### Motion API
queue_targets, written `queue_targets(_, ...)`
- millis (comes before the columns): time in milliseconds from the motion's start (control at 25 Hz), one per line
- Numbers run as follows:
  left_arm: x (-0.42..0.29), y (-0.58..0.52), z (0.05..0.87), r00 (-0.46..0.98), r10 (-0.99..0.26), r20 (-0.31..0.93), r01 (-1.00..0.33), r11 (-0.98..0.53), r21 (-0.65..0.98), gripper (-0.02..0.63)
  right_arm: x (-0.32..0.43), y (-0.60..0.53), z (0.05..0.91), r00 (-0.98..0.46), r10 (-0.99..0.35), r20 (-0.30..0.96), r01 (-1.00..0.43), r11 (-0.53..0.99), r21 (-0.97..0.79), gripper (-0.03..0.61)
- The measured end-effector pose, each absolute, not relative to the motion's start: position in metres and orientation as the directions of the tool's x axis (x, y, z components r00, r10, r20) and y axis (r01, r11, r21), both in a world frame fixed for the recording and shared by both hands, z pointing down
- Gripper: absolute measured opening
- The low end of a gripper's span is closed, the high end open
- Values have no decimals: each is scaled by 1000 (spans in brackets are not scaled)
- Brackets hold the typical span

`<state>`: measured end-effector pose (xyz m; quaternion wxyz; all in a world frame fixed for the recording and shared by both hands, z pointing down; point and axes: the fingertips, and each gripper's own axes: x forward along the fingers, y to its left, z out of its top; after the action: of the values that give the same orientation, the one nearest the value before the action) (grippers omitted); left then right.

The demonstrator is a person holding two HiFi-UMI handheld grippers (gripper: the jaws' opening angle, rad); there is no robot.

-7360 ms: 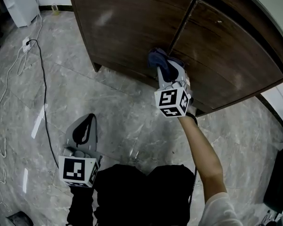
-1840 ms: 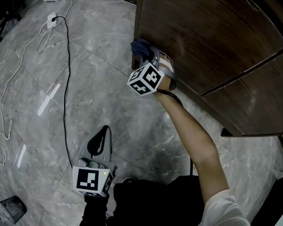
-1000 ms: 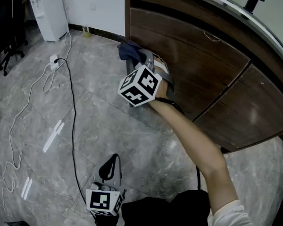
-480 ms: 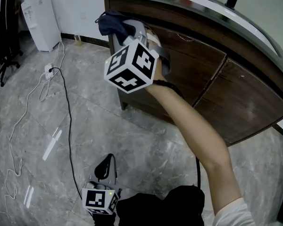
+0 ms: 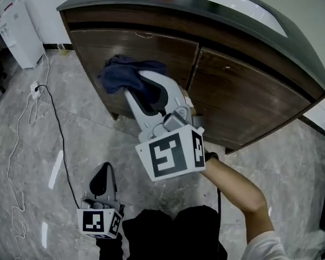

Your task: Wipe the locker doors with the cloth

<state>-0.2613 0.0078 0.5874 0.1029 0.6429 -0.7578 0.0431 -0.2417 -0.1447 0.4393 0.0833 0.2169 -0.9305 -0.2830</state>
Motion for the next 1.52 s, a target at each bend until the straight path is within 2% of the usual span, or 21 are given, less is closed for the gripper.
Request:
queue_targets(280, -196, -22, 431, -39, -968, 247, -995, 60, 79, 2, -130, -128, 372, -861, -486, 149, -411, 838, 358, 107)
queue_targets(440, -176, -34, 326, 5, -971, 240, -997, 13, 73, 2, -84, -117, 297, -834, -529, 156, -482, 836, 262, 107)
queue_targets(680, -133, -41, 182, 75, -970, 233, -996, -63, 60, 2, -5, -103, 175, -748, -642, 170, -618, 766, 178, 107)
queue_targets(1000, -68, -24, 10, 152, -973, 174, -988, -143, 64, 2, 84, -71, 10, -612, -785, 97, -784, 618, 62, 107)
queue_targets(1240, -48, 13, -60, 214, -969, 120, -976, -209, 53, 2, 114, -24, -42, -521, -849, 93, -849, 526, 54, 107)
queue_targets(1520, -55, 67, -89, 300, -948, 106, -954, -297, 45, 2, 101, 43, -77, -481, -875, 59, -877, 481, -19, 107)
